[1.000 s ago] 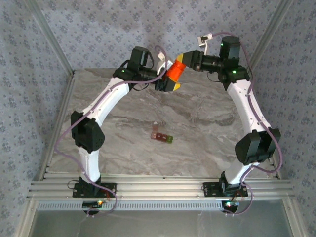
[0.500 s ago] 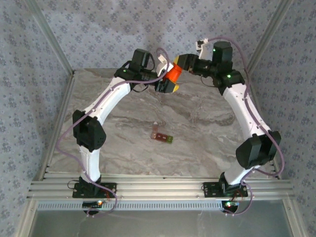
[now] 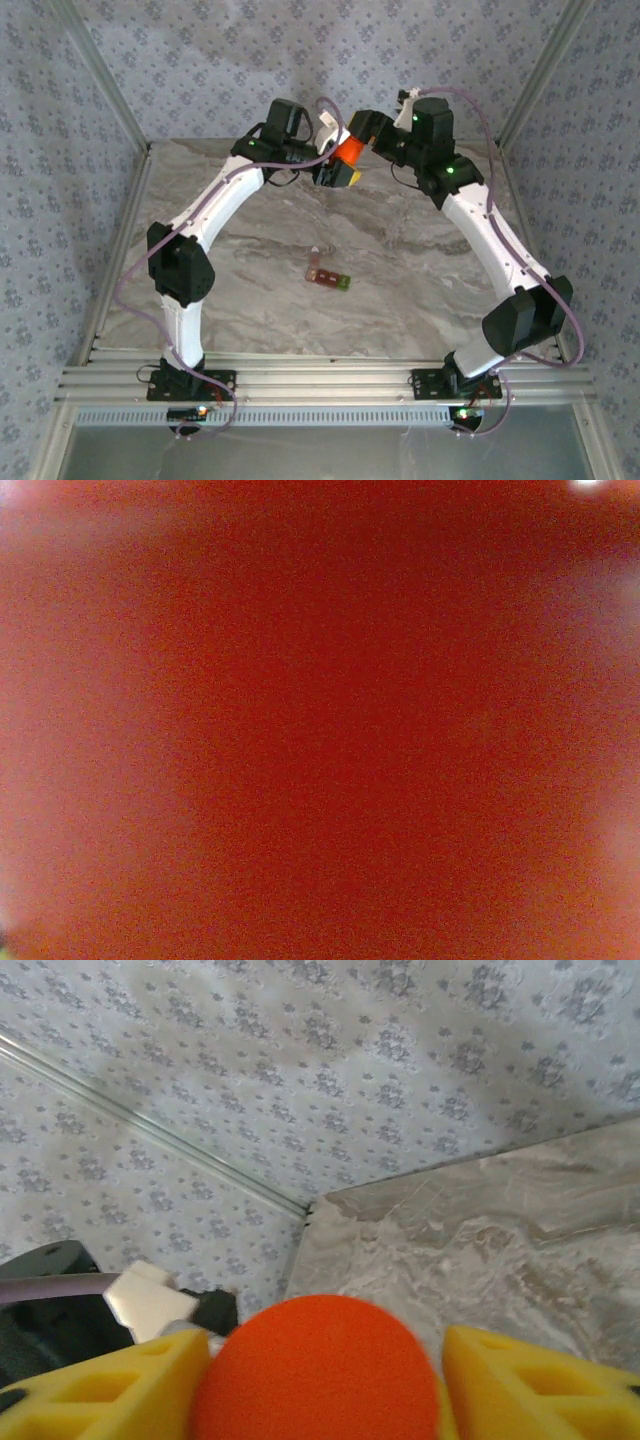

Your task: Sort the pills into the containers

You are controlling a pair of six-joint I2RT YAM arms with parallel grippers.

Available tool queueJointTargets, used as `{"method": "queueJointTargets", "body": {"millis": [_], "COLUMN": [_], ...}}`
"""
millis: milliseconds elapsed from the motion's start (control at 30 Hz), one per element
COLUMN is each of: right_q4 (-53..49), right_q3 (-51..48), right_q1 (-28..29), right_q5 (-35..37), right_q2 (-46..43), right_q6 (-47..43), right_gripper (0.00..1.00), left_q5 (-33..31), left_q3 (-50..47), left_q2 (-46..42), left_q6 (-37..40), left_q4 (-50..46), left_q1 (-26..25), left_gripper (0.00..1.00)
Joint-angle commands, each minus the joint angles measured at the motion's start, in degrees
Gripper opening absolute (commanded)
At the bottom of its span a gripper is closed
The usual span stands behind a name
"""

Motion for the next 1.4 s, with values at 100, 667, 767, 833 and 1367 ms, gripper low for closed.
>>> {"method": "queueJointTargets", "body": {"millis": [100, 667, 767, 833, 1367], "right_q4": [2.78, 7.68, 7.95, 8.1, 0.56], "right_q3": [-1.41, -5.88, -8.6, -10.58, -16.85], "right_q1": [-5.68, -21.43, -21.34, -21.3, -17.8], "right_q5": [-12.51, -29.36, -28.28, -27.38, -23.45], "right_q2": [-3.77, -2.63, -3.2, -4.04, -5.71], "right_q6": [3.24, 2.82, 2.61, 2.61, -3.84], "right_gripper": [0.81, 0.81, 0.81, 0.81, 0.8], "left_q5": [1.87, 5.71, 4.1, 2.97, -5.27], "left_q3": [2.65, 3.39, 1.21, -0.51, -12.61], "left_q2": [-0.46, -0.51, -1.72, -2.69, -9.18], "left_q6": [-0.82, 0.35, 0.17, -0.19, -4.73], "left_q4": [5.75, 3.84, 6.18, 8.32, 24.56], "left_q1": [-0.47, -0.22, -0.3, -0.19, 1.43], "left_gripper": [0.0, 0.0, 0.0, 0.0, 0.0]}}
